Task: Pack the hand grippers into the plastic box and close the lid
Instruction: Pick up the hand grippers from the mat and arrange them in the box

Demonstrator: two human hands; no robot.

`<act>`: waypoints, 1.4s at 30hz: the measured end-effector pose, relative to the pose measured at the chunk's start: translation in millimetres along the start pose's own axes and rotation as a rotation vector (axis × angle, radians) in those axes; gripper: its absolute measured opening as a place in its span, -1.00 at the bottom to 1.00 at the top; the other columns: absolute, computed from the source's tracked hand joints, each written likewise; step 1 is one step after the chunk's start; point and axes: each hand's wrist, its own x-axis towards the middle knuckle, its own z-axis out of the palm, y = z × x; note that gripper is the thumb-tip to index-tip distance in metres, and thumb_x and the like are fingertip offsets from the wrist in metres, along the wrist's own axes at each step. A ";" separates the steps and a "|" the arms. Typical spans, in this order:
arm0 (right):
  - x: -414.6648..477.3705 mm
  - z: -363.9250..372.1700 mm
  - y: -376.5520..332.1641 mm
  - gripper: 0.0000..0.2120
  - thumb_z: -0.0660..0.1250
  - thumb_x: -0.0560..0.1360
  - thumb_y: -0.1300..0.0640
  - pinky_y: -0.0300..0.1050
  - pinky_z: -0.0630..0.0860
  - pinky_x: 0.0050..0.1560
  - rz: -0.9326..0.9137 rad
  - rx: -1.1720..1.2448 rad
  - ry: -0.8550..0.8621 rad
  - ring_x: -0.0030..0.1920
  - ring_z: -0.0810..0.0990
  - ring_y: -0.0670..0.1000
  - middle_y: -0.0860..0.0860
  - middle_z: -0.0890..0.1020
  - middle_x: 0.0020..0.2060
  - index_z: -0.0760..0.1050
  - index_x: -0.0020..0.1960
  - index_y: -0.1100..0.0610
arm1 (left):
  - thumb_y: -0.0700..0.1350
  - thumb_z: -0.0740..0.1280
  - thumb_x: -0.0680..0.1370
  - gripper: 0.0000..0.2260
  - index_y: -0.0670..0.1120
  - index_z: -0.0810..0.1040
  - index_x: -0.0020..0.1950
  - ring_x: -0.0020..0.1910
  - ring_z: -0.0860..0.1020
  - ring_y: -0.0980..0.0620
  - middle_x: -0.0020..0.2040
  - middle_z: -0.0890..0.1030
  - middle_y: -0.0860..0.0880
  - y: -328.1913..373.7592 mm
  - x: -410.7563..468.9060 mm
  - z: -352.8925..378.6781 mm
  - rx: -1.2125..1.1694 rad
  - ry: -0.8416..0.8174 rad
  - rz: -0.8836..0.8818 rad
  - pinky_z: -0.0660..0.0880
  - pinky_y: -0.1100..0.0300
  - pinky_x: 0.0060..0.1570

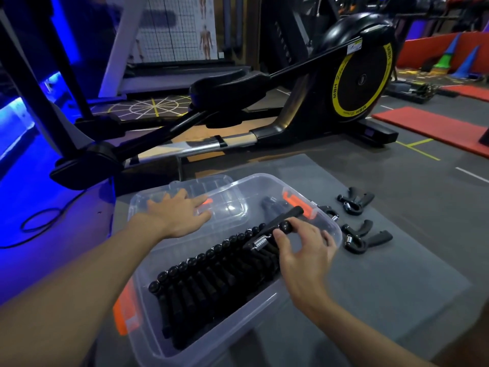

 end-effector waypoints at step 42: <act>82.4 4.4 15.7 -0.93 0.34 0.49 0.01 0.02 -0.07 0.48 -0.334 -0.549 -0.629 0.08 0.55 -0.07 -0.14 0.66 -0.11 0.58 -0.06 -0.05 | -0.02 0.19 0.53 -0.67 -0.11 0.45 0.24 0.23 0.45 -0.10 0.24 0.46 -0.07 38.1 -48.0 24.7 -0.036 0.263 0.289 0.42 -0.03 0.22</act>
